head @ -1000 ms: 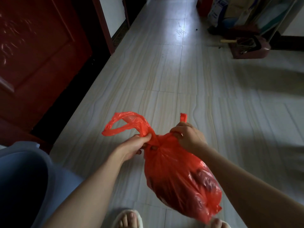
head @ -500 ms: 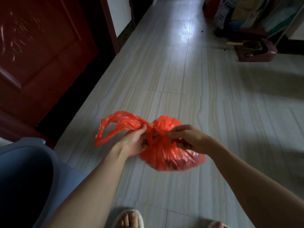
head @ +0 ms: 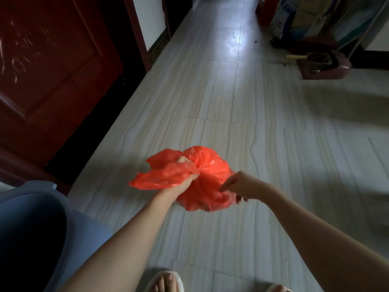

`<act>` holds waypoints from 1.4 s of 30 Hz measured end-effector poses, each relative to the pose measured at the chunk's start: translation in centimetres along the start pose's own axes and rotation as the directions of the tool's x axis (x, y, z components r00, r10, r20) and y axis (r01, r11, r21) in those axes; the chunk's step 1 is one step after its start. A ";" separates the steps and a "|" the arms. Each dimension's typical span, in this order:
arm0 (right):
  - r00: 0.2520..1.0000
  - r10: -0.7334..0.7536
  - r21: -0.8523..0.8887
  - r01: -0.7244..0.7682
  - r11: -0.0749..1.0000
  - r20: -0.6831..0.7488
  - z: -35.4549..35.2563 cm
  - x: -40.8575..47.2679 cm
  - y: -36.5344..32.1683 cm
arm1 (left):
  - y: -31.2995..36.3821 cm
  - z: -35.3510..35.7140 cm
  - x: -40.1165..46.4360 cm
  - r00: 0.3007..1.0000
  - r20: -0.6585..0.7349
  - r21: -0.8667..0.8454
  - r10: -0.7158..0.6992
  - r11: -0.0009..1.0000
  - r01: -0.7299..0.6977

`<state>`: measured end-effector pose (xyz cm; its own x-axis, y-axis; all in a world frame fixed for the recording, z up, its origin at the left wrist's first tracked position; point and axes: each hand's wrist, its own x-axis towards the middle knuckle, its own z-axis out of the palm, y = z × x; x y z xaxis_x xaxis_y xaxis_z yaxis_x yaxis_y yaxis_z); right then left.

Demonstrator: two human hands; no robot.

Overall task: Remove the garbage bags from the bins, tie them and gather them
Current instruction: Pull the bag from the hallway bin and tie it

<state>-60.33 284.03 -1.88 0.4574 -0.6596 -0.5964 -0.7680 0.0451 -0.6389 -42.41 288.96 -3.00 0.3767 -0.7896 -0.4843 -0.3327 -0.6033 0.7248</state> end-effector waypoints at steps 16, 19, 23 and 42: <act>0.857 -0.359 0.050 0.403 0.914 -0.369 0.5 1.2 -0.5 | 1.3 0.9 -3.5 0.458 0.146 0.735 0.877 0.214 -0.644; 0.870 -0.342 0.083 0.394 0.915 -0.354 0.7 0.9 -0.7 | 2.2 0.8 -3.8 0.536 0.042 0.677 0.843 0.371 -0.636; 0.868 -0.356 0.107 0.413 0.904 -0.346 0.6 0.7 -1.0 | 2.3 0.4 -3.7 0.644 -0.013 0.662 0.765 0.489 -0.567; 0.831 -0.428 -0.081 0.429 0.900 -0.355 0.8 0.9 0.5 | 2.3 1.5 -2.2 0.826 -0.047 0.034 0.562 0.827 -0.561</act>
<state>-59.96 284.06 -3.09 0.5496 -0.8339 -0.0497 -0.5310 -0.3028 -0.7914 -45.34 289.17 -1.02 0.1649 -0.9858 0.0309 -0.5158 -0.0595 0.8546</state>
